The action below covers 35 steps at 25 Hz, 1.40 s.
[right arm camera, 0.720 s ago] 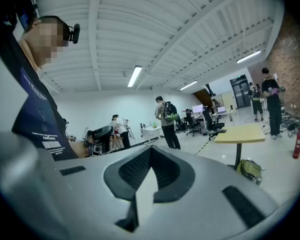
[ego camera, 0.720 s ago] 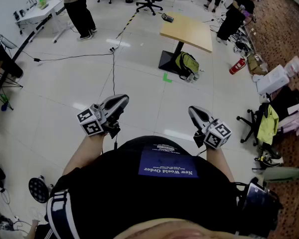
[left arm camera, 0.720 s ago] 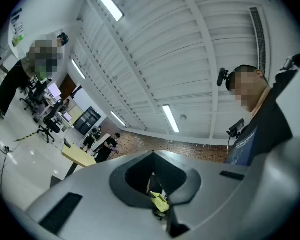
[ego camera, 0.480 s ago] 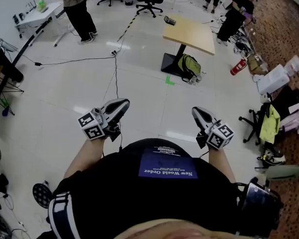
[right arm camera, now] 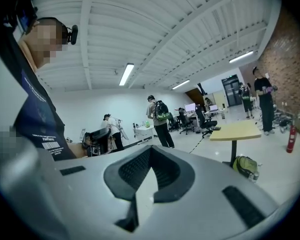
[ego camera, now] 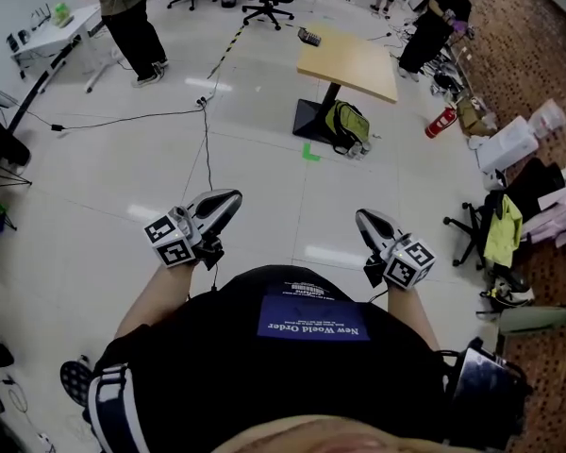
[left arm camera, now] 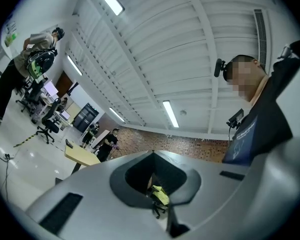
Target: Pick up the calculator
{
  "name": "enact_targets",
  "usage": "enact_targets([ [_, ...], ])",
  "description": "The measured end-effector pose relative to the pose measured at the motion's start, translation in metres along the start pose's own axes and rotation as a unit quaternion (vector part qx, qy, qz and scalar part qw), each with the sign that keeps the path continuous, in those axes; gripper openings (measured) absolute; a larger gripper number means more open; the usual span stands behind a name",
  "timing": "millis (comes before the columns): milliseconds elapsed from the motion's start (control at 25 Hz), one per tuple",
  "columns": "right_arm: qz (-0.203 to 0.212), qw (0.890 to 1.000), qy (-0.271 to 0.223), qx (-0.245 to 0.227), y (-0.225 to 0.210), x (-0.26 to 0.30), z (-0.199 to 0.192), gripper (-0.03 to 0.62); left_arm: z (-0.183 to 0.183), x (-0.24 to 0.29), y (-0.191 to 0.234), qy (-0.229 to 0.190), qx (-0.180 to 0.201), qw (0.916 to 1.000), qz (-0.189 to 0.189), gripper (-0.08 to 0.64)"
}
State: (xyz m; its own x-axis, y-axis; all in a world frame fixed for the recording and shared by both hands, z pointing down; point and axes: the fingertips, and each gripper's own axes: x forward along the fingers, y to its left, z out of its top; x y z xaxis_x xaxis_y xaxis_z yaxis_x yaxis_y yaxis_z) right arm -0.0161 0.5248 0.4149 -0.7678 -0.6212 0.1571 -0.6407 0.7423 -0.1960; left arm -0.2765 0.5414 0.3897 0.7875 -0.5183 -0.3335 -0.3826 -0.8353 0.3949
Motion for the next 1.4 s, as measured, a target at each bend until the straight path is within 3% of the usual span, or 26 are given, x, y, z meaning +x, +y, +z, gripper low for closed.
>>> enact_targets([
  [320, 0.044, 0.998, -0.034, 0.031, -0.109, 0.015, 0.019, -0.015, -0.005, 0.098, 0.037, 0.029, 0.040, 0.9983, 0.032, 0.006],
  [560, 0.083, 0.996, -0.030, 0.001, -0.208, 0.011, 0.058, -0.015, -0.009, 0.203, 0.054, 0.014, 0.061, 0.9964, 0.058, 0.007],
  [720, 0.091, 0.995, -0.039, -0.005, -0.264, 0.008, 0.081, -0.015, -0.014, 0.262, 0.071, 0.007, 0.049, 0.9968, 0.063, 0.008],
  [1120, 0.056, 0.997, -0.043, 0.026, -0.347, 0.030, 0.087, -0.015, -0.019, 0.329, 0.137, 0.045, 0.036, 0.9973, 0.046, 0.008],
  [1400, 0.012, 0.999, -0.035, -0.008, -0.376, 0.106, 0.110, -0.015, 0.002, 0.340, 0.235, 0.041, 0.019, 0.9990, -0.001, 0.007],
])
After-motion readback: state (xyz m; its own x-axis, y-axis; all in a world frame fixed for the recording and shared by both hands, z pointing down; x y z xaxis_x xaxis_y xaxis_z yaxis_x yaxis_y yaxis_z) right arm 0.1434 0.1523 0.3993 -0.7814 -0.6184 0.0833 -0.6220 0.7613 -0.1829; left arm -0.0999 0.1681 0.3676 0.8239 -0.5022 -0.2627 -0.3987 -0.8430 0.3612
